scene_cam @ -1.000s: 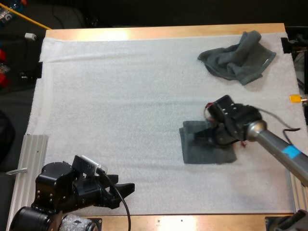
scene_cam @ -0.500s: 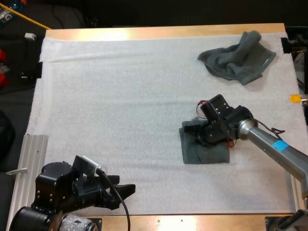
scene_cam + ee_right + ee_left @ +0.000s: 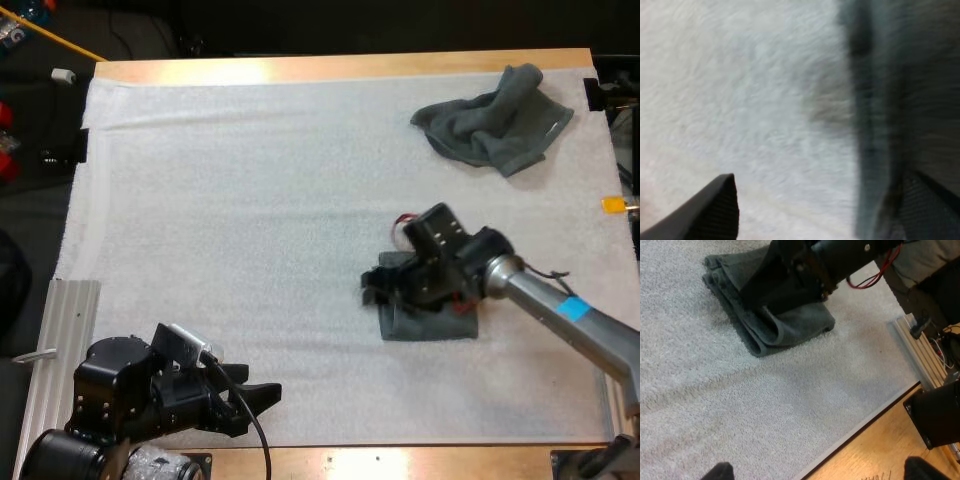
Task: Pick towel from pile, fold and stack
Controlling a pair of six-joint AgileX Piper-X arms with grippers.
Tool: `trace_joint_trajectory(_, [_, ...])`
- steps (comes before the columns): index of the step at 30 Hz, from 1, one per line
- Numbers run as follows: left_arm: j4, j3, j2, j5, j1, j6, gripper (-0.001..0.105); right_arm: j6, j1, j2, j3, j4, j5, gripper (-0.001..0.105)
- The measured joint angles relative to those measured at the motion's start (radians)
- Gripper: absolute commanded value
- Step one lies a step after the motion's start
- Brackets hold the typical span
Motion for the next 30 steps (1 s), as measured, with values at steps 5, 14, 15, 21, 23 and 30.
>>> trace_joint_trajectory(5, [0.000,0.000,0.000,0.000,0.000,0.004,0.065,0.103,0.056,0.048,0.000,-0.060,-0.004,0.066])
trace_joint_trajectory(14, [0.000,0.000,0.000,0.000,0.000,0.012,0.065,0.108,0.059,0.081,-0.001,-0.068,-0.091,0.066])
trace_joint_trajectory(15, [0.000,0.000,0.000,0.000,0.000,0.016,0.065,0.105,0.059,0.069,-0.001,-0.068,-0.102,0.066])
trace_joint_trajectory(21, [0.000,0.000,0.000,0.000,0.000,0.023,0.065,0.046,0.059,-0.076,-0.003,-0.068,-0.101,0.066])
trace_joint_trajectory(23, [0.000,0.000,0.000,0.000,0.000,0.023,0.065,0.034,0.059,-0.133,-0.003,-0.067,-0.061,0.066])
trace_joint_trajectory(30, [0.000,0.000,0.000,0.001,0.000,0.023,0.065,-0.005,0.059,-0.355,-0.004,0.009,0.100,0.066])
